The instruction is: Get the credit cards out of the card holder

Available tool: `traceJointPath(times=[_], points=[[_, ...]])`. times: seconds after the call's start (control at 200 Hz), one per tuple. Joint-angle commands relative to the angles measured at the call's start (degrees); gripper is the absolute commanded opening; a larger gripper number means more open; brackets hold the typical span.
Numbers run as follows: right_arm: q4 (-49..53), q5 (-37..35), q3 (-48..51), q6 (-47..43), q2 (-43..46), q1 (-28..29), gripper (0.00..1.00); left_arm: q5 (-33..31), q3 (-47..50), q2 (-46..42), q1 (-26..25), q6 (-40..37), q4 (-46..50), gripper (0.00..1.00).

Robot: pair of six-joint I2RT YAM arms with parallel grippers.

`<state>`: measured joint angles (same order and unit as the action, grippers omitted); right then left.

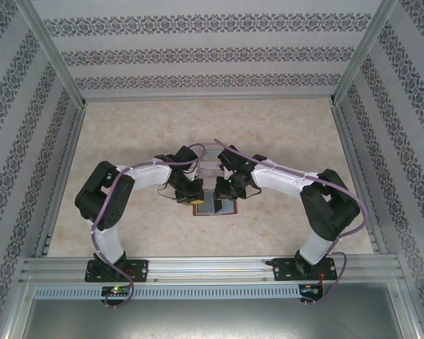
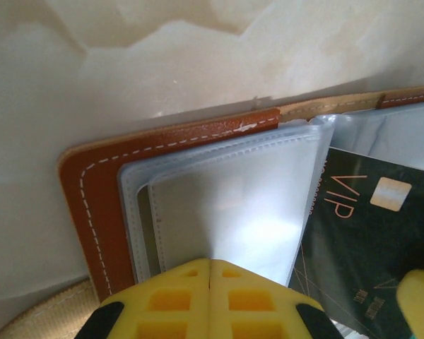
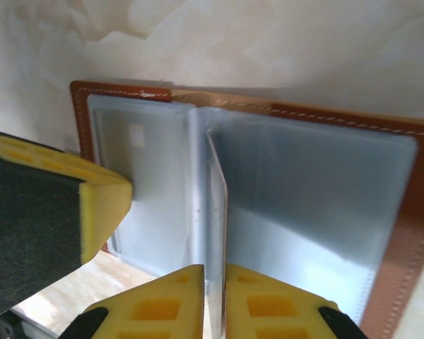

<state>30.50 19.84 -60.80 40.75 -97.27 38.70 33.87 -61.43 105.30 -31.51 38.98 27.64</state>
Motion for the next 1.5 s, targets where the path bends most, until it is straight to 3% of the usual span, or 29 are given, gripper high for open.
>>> traceJointPath(times=[0.0,0.62,1.039,1.264,1.494], points=[[-1.9,2.7,1.4,1.6,-0.4,0.4,0.15,-2.4,0.1,2.0,-0.6,-1.3,2.8,0.02],[-0.9,1.0,1.6,1.6,1.2,0.0,0.05,-2.4,0.0,1.8,-0.6,-1.0,2.9,0.02],[-0.7,-0.6,2.0,-1.5,6.0,-1.5,0.04,-3.1,-2.6,-1.5,-0.6,-1.6,4.8,0.03],[-2.2,0.7,1.6,-11.2,7.3,-3.1,0.04,-4.2,-3.4,-3.8,-0.6,-1.8,5.6,0.04],[3.3,-1.0,-1.9,-31.9,4.4,-2.8,0.03,-5.2,-2.9,-4.5,-0.5,-1.8,5.9,0.04]])
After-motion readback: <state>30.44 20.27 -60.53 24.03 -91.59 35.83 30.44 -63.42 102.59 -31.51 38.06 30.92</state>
